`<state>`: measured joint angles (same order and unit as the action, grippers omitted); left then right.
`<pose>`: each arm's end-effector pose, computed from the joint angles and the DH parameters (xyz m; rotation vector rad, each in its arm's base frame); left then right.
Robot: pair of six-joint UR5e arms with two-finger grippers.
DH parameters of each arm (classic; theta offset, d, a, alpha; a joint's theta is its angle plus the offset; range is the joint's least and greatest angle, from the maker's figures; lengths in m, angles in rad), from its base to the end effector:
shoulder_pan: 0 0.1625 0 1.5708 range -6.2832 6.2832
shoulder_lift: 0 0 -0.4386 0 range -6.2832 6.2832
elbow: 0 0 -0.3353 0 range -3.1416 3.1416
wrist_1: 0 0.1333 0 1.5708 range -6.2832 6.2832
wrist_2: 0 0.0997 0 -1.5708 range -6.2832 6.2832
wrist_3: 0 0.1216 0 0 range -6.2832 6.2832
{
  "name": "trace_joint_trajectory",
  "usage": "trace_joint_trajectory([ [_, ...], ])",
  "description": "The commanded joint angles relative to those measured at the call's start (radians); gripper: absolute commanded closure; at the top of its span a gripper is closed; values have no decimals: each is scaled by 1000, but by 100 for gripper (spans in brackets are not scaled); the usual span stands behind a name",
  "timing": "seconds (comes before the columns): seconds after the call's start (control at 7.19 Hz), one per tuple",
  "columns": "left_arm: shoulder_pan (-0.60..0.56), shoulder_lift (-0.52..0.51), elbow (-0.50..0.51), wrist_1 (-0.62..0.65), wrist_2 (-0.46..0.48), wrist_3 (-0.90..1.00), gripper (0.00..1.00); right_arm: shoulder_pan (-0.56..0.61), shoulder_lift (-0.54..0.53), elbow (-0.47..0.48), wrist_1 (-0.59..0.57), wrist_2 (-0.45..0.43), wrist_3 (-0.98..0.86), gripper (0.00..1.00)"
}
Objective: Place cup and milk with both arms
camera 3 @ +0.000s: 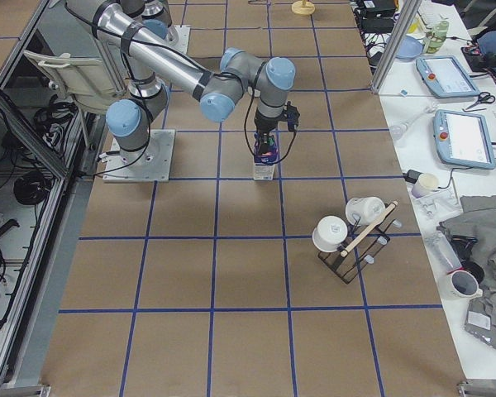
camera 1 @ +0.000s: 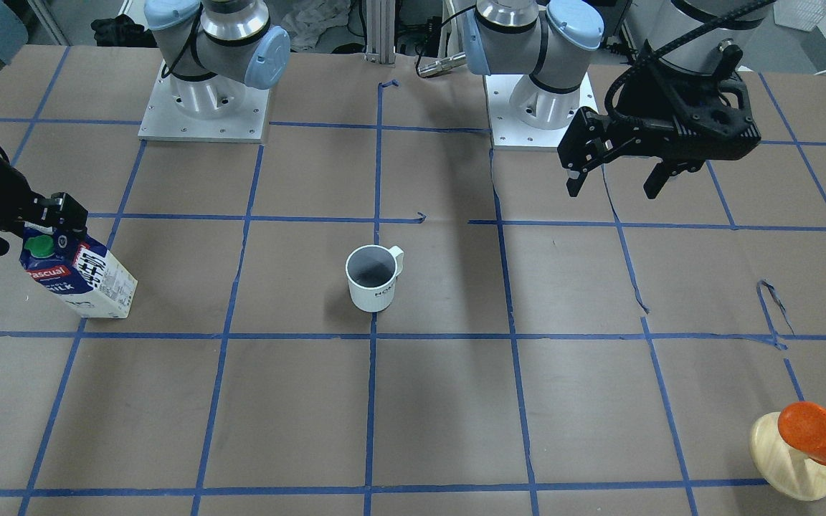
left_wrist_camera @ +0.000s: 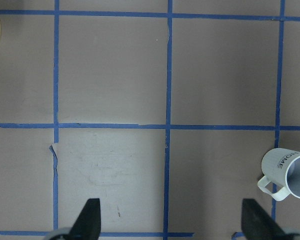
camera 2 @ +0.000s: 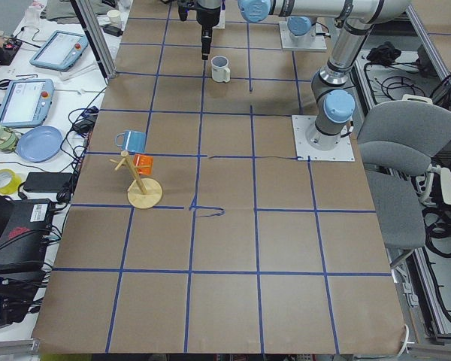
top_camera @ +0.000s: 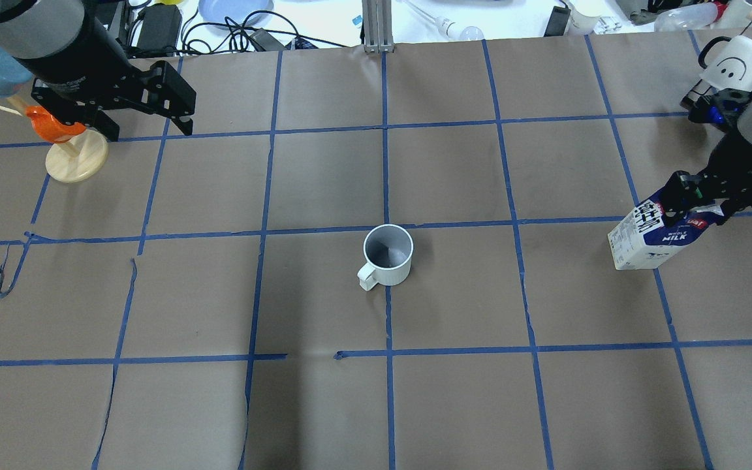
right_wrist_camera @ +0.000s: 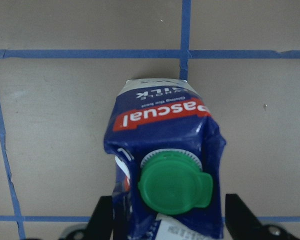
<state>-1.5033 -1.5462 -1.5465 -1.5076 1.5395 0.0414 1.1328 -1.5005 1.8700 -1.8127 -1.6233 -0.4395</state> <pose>-0.1073 -0.4450 0.5077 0.0379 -3.1112 0.1769 -0.0661 -0.4404 0.3458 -0.0076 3.1274 0.2158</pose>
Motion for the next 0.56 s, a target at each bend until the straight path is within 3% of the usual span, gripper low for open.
trace_joint_trajectory([
  [0.0,0,0,-1,0,-2,0,0,4,-3,-12,-2,11,7,65],
  [0.42,0,0,-1,1,-4,-2,0,30,-10,-51,16,14,8,67],
])
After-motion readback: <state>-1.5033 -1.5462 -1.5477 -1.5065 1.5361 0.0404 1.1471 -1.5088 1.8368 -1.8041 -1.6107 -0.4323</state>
